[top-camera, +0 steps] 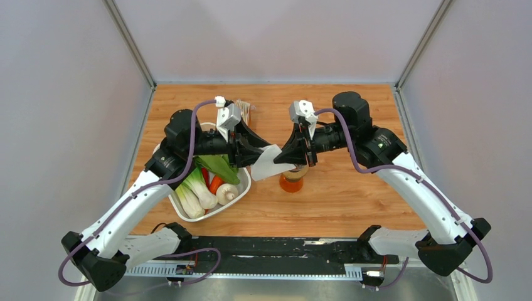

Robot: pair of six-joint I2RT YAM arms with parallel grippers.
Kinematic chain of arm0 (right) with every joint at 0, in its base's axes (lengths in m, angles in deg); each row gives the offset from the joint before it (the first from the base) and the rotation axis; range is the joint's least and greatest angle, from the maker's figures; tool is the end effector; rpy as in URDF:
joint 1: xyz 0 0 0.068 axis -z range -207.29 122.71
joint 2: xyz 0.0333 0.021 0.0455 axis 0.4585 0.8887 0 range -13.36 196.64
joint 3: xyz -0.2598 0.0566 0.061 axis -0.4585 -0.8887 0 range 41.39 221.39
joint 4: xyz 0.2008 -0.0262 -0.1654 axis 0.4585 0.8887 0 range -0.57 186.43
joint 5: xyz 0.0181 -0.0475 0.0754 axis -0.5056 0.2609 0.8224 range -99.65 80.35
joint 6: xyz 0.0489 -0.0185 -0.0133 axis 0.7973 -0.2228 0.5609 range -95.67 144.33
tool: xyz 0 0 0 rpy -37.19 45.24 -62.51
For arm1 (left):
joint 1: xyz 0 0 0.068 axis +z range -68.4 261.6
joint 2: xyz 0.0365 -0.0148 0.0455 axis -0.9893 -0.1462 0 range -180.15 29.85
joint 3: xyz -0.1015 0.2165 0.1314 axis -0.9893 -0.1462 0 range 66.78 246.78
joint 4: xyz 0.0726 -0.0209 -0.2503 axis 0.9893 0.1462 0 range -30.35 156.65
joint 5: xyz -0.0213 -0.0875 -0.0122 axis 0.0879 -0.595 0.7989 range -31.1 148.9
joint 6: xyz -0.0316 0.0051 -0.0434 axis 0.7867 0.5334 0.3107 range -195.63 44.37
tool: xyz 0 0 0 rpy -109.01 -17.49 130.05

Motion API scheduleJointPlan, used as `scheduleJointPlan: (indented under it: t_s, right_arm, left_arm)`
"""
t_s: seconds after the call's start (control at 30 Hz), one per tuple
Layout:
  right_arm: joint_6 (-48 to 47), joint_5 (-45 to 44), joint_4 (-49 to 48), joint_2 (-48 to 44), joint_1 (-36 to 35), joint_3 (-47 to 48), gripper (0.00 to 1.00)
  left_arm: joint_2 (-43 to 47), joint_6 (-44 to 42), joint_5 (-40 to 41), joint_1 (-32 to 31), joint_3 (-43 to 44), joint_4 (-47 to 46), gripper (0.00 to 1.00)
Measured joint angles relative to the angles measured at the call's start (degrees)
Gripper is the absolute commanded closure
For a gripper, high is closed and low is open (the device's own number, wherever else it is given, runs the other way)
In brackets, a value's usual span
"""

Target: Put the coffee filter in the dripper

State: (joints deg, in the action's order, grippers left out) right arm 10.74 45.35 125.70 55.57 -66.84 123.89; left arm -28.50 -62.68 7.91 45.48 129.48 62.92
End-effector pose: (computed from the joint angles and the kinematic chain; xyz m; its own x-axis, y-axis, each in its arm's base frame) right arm 0.1636 0.1730 0.4392 -0.0666 -0.2297 -0.9710 -0.9913 -0.0955 0.0906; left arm 0.1595 -0.1505 0.4184 -0.2088 -0.0222 -0.9777 0.9767 0.0468 -0.2096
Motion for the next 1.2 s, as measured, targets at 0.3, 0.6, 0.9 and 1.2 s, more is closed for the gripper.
scheduleJointPlan:
  t_s: [0.3,0.6,0.9,1.2]
  right_arm:
    - [-0.35,1.14,1.11,0.42,-0.02,0.0,1.0]
    - [-0.44,1.55,1.18,1.22,-0.07,0.31,1.0]
    - [-0.44,1.73,1.14,1.09,-0.07,0.37,1.0]
    - [-0.44,1.7,1.18,0.44,-0.13,0.37,1.0]
  left_arm:
    - [-0.55,1.33,-0.26,-0.31,0.92,-3.56,0.58]
    - [-1.57,3.23,-1.01,-1.07,1.55,-5.31,0.58]
    - [-1.6,4.98,-0.76,-1.09,1.55,-6.08,0.58]
    - [-0.98,6.47,0.11,-0.74,1.55,-6.58,0.58]
